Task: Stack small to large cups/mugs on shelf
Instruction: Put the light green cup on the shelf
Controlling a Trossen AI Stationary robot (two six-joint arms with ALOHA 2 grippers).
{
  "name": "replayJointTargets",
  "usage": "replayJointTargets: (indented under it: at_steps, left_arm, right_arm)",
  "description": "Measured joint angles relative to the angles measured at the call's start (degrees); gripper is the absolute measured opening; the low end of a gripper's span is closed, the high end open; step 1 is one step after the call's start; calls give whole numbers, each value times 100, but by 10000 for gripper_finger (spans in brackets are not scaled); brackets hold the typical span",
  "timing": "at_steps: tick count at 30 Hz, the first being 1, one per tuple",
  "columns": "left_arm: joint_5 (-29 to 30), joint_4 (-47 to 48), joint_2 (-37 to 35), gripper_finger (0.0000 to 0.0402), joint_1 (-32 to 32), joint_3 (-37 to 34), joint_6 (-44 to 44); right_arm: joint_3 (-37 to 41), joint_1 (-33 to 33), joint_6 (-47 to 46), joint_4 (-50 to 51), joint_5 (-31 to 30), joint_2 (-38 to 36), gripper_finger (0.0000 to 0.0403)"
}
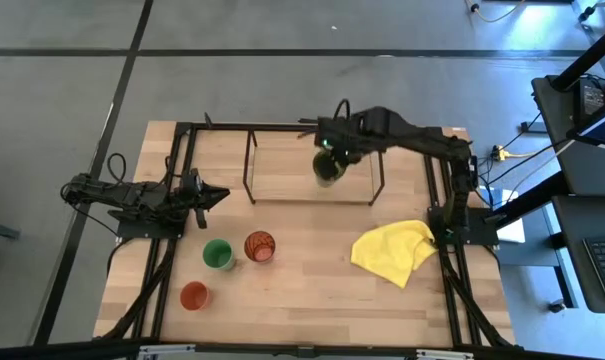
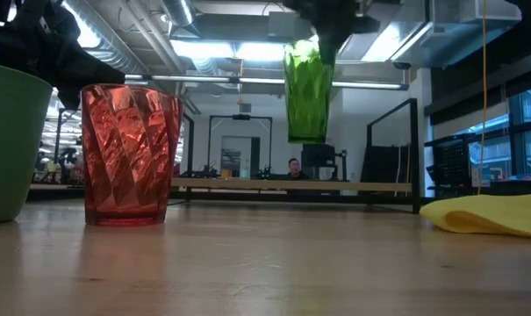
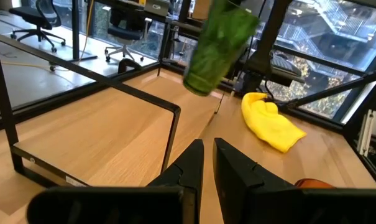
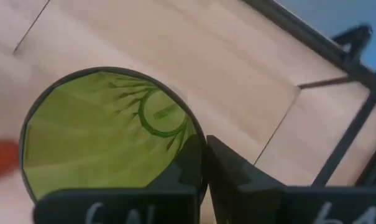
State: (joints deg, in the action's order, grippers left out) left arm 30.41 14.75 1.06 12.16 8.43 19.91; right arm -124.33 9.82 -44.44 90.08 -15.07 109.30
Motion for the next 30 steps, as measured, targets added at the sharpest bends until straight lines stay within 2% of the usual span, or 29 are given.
replayJointTargets:
  at_steps: [5, 9, 11, 18, 21, 24, 30]
  left_arm:
    - [0, -11, -2, 30, 0, 0, 2]
    - [-2, -12, -2, 30, 1, 0, 1]
    - [-2, -14, 0, 30, 0, 0, 2]
    - [-1, -17, -2, 30, 0, 0, 2]
    - [-2, -18, -1, 30, 0, 0, 2]
    - [-2, -18, -1, 30, 0, 0, 2]
    - [-2, -18, -2, 30, 1, 0, 1]
  right_arm:
    - [2, 372, -637, -4, 271, -22, 16]
    - [2, 409, -1225, -9, 231, -24, 18]
    - [2, 375, -1490, -9, 418, -34, 18]
    - [11, -820, -2037, -16, 584, -95, 17]
    - [22, -1091, -2219, -13, 396, -290, 13]
    - [378, -1074, -2333, -22, 92, -776, 12]
    - [1953, -531, -2713, 43, 38, -2033, 11]
